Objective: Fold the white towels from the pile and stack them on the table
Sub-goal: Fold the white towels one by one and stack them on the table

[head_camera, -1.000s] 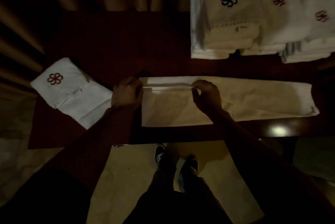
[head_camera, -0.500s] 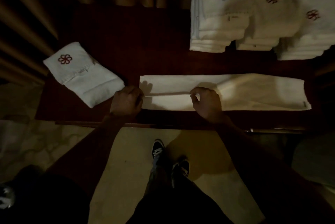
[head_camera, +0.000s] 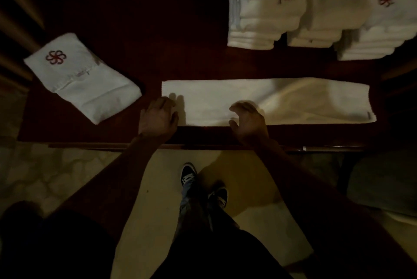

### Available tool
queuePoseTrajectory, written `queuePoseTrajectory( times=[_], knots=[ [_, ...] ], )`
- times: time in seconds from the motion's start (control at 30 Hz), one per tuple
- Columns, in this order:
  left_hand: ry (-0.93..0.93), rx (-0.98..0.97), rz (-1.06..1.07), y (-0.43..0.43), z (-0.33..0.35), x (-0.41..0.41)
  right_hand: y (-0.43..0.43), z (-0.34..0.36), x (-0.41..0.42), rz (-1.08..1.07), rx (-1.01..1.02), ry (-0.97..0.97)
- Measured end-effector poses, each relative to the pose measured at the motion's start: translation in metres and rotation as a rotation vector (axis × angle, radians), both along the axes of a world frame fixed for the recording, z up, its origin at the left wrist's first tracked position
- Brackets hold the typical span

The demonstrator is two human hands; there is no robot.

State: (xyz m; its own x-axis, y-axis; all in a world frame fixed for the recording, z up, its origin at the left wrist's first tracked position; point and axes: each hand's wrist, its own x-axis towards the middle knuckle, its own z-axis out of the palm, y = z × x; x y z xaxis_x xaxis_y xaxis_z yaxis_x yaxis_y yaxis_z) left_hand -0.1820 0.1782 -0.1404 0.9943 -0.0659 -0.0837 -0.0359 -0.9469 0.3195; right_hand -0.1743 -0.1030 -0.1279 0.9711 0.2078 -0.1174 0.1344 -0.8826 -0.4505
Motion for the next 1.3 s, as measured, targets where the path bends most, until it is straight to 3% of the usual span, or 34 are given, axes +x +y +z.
queuePoseTrajectory(
  times=[0.2, 0.57, 0.8, 1.0, 1.3],
  knots=[
    [-0.022, 0.019, -0.145, -0.031, 0.008, 0.033, -0.025, 0.016, 0.006, -0.015, -0.02, -0.016],
    [-0.178, -0.161, -0.571, -0.217, 0.02, 0.083, -0.171, 0.043, -0.008, -0.443, -0.002, -0.01],
    [-0.077, -0.19, -0.593, -0.349, 0.016, 0.082, -0.292, 0.041, -0.015, -0.638, 0.032, -0.002],
    [-0.018, -0.123, -0.503, -0.427, -0.003, 0.076, -0.371, 0.015, 0.008, -0.513, -0.003, 0.063],
    [-0.089, 0.04, -0.426, -0.463, -0.023, 0.069, -0.423, -0.008, 0.042, -0.189, -0.089, 0.199]
  ],
)
